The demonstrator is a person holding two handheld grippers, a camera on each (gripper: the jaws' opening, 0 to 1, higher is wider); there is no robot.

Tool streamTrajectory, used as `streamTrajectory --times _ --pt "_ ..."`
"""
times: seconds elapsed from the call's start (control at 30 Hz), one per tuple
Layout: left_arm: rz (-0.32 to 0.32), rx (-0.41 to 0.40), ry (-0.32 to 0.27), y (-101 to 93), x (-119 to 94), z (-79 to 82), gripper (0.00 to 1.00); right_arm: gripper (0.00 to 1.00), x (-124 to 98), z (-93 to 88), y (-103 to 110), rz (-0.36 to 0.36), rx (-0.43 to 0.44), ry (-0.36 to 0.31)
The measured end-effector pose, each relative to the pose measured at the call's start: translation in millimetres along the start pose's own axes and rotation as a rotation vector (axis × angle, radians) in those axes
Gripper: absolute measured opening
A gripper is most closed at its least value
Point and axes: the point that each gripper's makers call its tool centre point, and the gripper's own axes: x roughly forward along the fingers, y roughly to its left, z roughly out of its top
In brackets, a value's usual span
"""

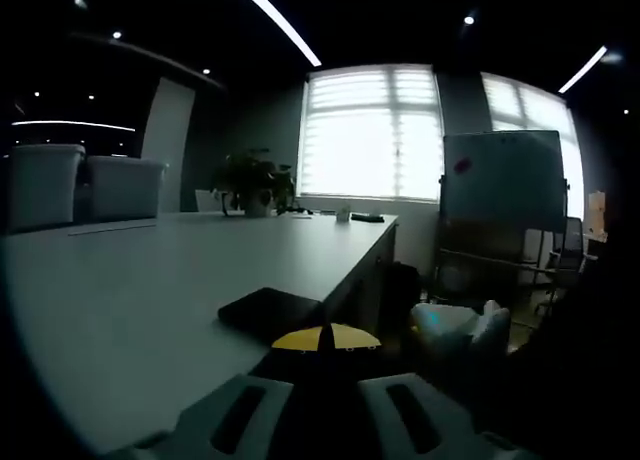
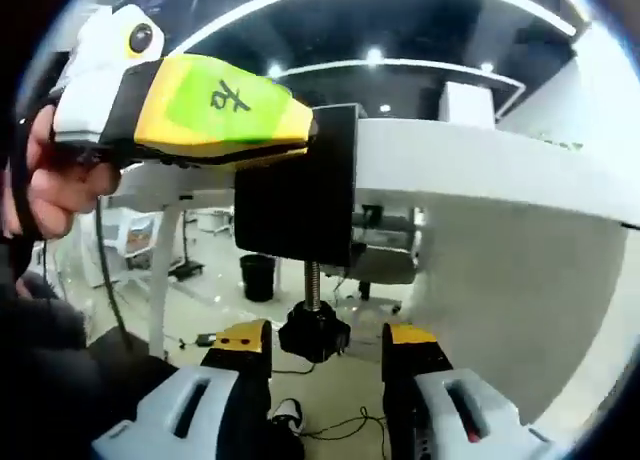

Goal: Clamp the fixed fixture on the desktop, loosen the retaining clip, secure it to the edge of the desk, and tighten the retaining clip.

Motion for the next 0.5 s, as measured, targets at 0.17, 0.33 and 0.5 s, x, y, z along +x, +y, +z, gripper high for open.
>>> streamTrajectory --times 0.17,0.33,0.5 --pt "0.003 -0.012 -0.012 0.0 -0.5 0.6 0.01 0.58 -1.0 -7.4 -0.4 -0.118 -0.078 -0.009" --pt "-0.003 -0.006 -0.008 -0.9 -1.0 0.5 0.01 0.56 5.6 -5.5 -9.6 -0.147 -0.022 0.0" --pt "0.0 -0.001 -0.002 -1.0 -1.0 0.3 0.01 0.54 11.6 5.9 5.6 -0.116 -0.07 -0.03"
